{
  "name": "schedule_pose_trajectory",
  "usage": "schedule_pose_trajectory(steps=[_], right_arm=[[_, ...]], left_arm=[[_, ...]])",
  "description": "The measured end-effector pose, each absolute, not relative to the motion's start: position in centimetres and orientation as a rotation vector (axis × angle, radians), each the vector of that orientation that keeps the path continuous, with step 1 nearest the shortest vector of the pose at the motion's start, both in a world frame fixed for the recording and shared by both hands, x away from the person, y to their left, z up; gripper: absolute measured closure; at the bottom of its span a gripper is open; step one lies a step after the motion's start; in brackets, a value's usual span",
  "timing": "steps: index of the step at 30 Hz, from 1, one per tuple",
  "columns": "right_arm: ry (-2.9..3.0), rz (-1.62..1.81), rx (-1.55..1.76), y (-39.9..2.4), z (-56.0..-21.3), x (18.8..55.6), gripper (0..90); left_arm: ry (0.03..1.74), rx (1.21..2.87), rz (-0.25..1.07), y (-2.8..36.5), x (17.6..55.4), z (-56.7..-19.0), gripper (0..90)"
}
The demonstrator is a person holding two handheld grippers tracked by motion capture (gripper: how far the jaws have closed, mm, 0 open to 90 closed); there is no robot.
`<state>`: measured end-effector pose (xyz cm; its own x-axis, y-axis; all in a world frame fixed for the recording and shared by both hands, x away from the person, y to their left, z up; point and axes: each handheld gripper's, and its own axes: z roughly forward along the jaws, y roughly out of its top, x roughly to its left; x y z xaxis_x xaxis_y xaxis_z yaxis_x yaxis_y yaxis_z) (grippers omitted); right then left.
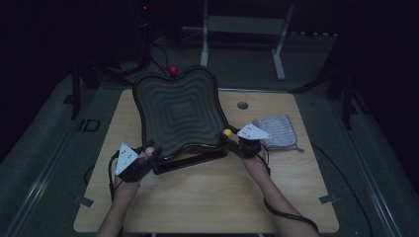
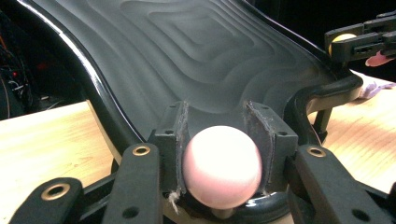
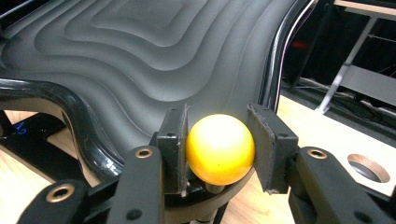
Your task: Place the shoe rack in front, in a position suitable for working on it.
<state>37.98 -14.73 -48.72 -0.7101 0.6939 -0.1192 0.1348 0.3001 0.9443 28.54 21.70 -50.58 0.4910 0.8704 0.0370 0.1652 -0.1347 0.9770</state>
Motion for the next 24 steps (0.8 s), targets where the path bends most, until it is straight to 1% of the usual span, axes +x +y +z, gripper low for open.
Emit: schedule_pose_trajectory(steps=[14, 24], right_arm=[[2.063, 1.412, 0.739, -16.9, -48.6, 36.1, 59.6], [2.066, 1.419, 0.732, -18.9, -48.6, 34.2, 59.6]], left_arm=[[0.874, 1.626, 0.738, 20.0, 27.3, -50.5, 59.7], [0.841, 1.650, 0.695, 18.6, 25.6, -50.4, 59.7]])
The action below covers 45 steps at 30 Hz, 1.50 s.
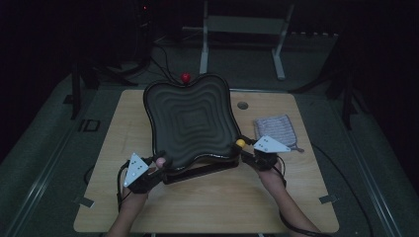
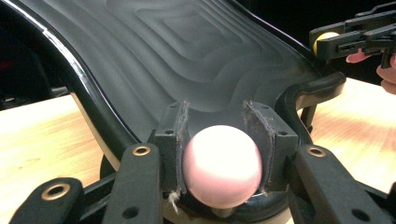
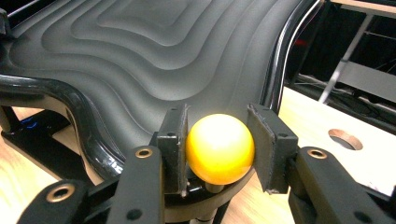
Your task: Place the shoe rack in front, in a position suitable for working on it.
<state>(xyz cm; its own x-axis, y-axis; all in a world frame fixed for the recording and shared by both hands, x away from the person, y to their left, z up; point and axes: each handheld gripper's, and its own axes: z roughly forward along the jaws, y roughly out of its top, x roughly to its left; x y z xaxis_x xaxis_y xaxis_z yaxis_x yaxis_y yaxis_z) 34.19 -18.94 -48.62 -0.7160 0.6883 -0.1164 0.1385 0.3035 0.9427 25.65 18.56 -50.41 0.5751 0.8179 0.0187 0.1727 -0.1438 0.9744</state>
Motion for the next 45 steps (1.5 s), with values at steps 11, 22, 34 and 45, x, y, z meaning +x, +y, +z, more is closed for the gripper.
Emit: schedule_pose_trajectory(steps=[11, 22, 34, 45], right_arm=[[2.079, 1.406, 0.737, -20.7, -48.4, 32.3, 59.7], [2.085, 1.420, 0.735, -22.3, -48.4, 30.0, 59.7], [2.104, 1.426, 0.724, -22.7, -48.3, 31.2, 59.7], [2.131, 1.454, 0.702, -22.2, -48.3, 33.8, 59.7]], left_arm=[[0.821, 1.658, 0.646, 17.2, 23.8, -50.3, 59.7], [0.780, 1.666, 0.598, 16.0, 21.5, -50.4, 59.7], [0.757, 1.688, 0.571, 15.2, 20.8, -50.3, 59.7], [0.744, 1.684, 0.572, 14.8, 20.4, -50.4, 59.7]])
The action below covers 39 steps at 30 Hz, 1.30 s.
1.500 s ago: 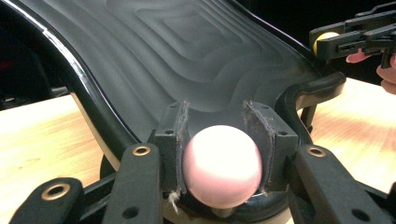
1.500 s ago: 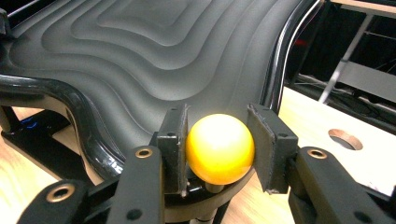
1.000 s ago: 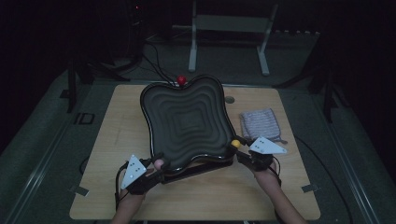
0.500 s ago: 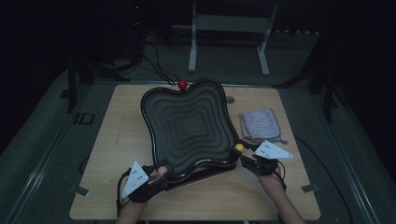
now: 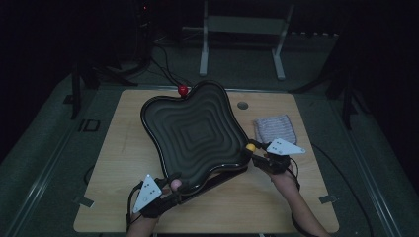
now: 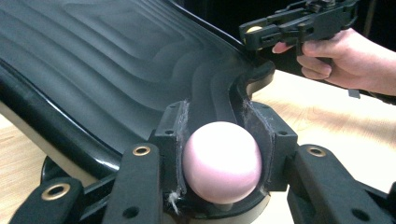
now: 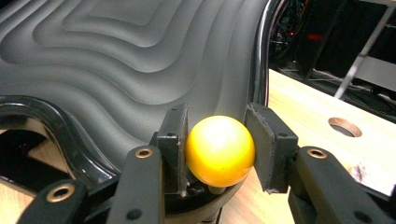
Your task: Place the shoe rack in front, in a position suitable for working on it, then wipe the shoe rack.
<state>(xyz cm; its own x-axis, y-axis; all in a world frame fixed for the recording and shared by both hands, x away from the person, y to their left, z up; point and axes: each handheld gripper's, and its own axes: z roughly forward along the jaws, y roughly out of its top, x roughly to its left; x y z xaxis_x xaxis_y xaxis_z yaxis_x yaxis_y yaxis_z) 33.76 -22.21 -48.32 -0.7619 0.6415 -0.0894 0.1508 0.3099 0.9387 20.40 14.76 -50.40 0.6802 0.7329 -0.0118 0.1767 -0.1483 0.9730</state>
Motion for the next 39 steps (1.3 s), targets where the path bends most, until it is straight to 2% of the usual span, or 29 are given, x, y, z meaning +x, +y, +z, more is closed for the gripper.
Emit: schedule_pose_trajectory(steps=[15, 19, 28, 36, 39], right_arm=[[2.151, 1.445, 0.686, -21.8, -48.2, 34.2, 59.3], [2.162, 1.434, 0.681, -21.7, -48.2, 34.0, 46.9], [2.102, 1.468, 0.734, -22.9, -47.3, 34.0, 30.7], [2.007, 1.495, 0.801, -25.3, -46.0, 34.3, 29.4], [1.973, 1.469, 0.852, -26.3, -45.9, 34.7, 26.2]], left_arm=[[0.734, 1.667, 0.566, 15.1, 20.5, -50.6, 59.7], [0.729, 1.666, 0.564, 15.1, 20.5, -50.6, 59.7], [0.724, 1.662, 0.565, 15.2, 20.6, -50.7, 59.7], [0.723, 1.662, 0.565, 15.2, 20.6, -50.7, 59.7], [0.723, 1.662, 0.564, 15.2, 20.6, -50.7, 59.6]])
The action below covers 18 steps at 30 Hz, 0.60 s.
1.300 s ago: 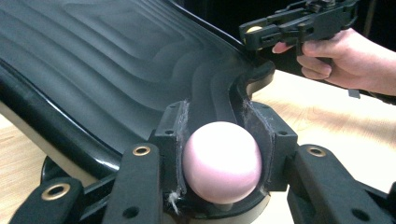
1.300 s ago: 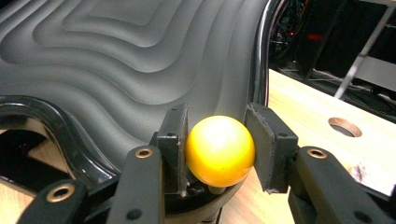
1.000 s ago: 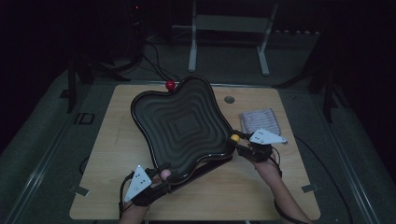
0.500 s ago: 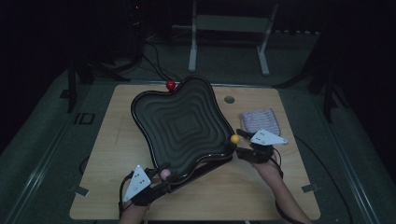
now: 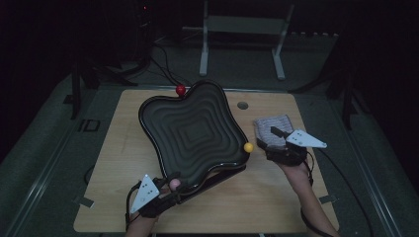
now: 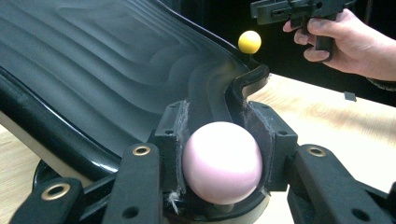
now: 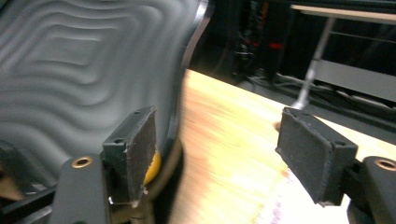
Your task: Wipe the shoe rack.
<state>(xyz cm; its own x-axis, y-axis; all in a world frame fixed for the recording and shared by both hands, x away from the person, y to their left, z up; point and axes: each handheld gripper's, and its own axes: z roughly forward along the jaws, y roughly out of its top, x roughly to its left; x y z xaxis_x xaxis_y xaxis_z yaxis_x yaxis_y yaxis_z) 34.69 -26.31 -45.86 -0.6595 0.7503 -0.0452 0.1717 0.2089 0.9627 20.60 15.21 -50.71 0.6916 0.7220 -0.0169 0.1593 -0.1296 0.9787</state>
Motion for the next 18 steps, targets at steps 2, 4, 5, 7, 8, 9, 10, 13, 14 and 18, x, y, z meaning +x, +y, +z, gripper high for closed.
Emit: schedule_pose_trajectory(steps=[2, 4, 5, 7, 8, 9, 10, 13, 14, 18], right_arm=[[1.959, 1.436, 0.899, -27.0, -45.9, 35.3, 22.2], [1.960, 1.423, 0.923, -27.3, -45.9, 35.6, 21.3], [1.945, 1.380, 0.961, -27.8, -46.1, 36.4, 19.9], [1.946, 1.367, 0.976, -28.0, -46.1, 36.6, 18.1], [1.943, 1.350, 0.996, -28.2, -46.2, 37.0, 16.0], [1.925, 1.313, 1.025, -28.5, -46.4, 37.8, 16.5], [1.925, 1.313, 1.025, -28.5, -46.4, 37.8, 16.5], [1.941, 1.278, 1.055, -28.9, -46.7, 38.8, 16.1], [1.936, 1.259, 1.066, -29.0, -46.8, 39.2, 16.2], [1.913, 1.218, 1.129, -29.6, -47.4, 41.2, 20.4]], left_arm=[[0.723, 1.663, 0.564, 15.2, 20.6, -50.7, 59.7], [0.723, 1.662, 0.563, 15.2, 20.6, -50.7, 59.6], [0.723, 1.662, 0.563, 15.2, 20.6, -50.7, 59.7], [0.723, 1.662, 0.561, 15.2, 20.6, -50.7, 59.7], [0.724, 1.663, 0.561, 15.2, 20.6, -50.7, 59.7], [0.724, 1.664, 0.560, 15.2, 20.6, -50.7, 59.7], [0.723, 1.664, 0.559, 15.2, 20.6, -50.7, 59.7], [0.720, 1.664, 0.558, 15.3, 20.7, -50.7, 59.7], [0.718, 1.666, 0.555, 15.3, 20.7, -50.7, 59.7], [0.714, 1.665, 0.554, 15.3, 20.7, -50.7, 59.6]])
